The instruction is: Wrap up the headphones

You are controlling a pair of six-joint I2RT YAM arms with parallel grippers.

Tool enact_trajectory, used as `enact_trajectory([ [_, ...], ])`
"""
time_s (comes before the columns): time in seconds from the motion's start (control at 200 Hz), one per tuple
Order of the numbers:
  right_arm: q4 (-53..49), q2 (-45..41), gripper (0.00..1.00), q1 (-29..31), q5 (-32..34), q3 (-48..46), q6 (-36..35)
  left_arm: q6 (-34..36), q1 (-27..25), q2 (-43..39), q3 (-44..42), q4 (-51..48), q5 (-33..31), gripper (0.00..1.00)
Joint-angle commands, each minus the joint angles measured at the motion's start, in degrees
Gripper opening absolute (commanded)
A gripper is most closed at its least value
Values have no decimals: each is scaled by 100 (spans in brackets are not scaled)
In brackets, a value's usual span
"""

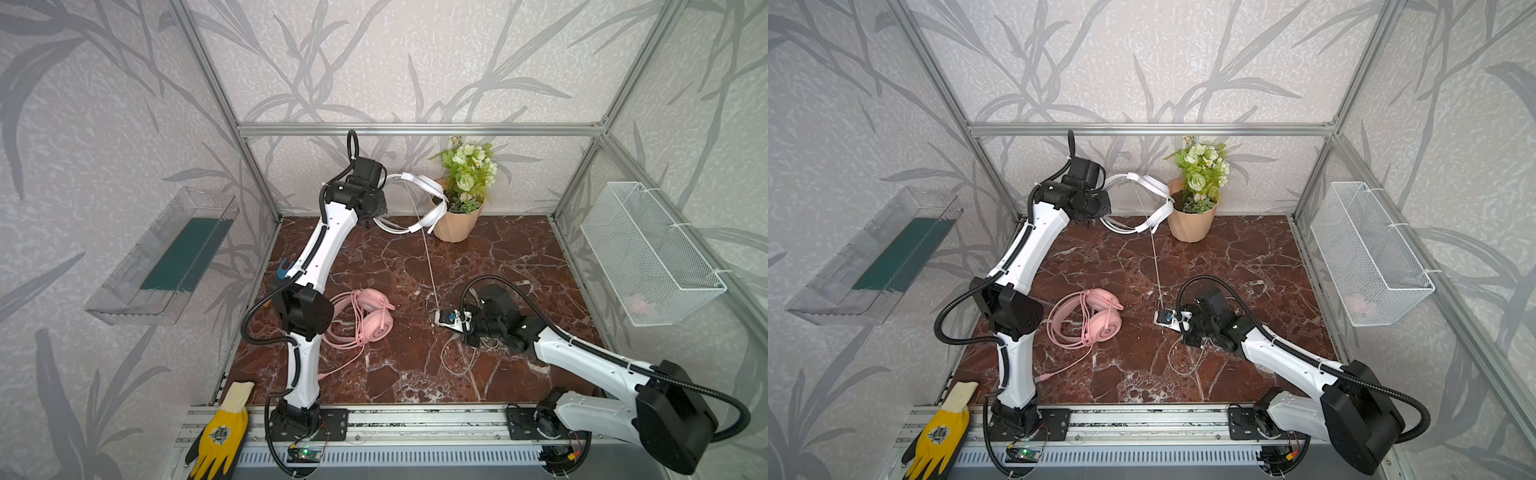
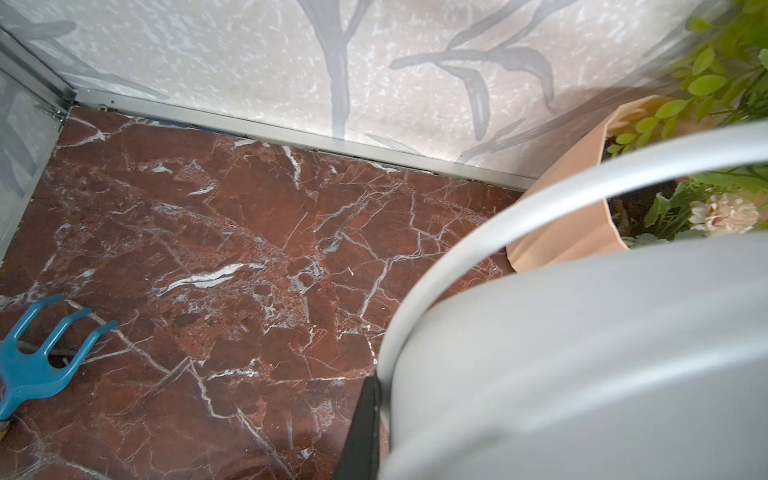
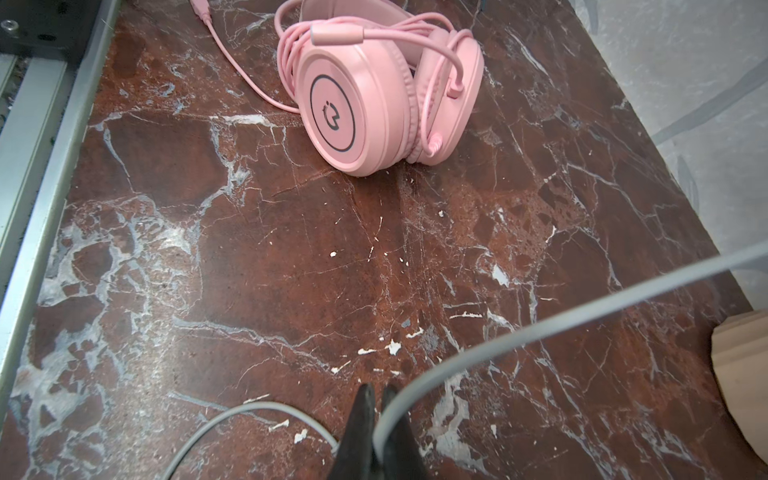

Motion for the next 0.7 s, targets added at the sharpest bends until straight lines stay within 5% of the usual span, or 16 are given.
enact_trajectory([
  [0.0, -401, 132, 9, 34, -114, 123, -135, -338, 52, -151, 256, 430, -35, 0],
  [0.315, -880, -89, 0, 82, -306, 431, -566, -244, 0, 22, 143, 460, -89, 0],
  [0.695, -3847, 715, 0, 87, 212, 3204, -2487, 684, -455, 281, -130, 476, -623, 0],
])
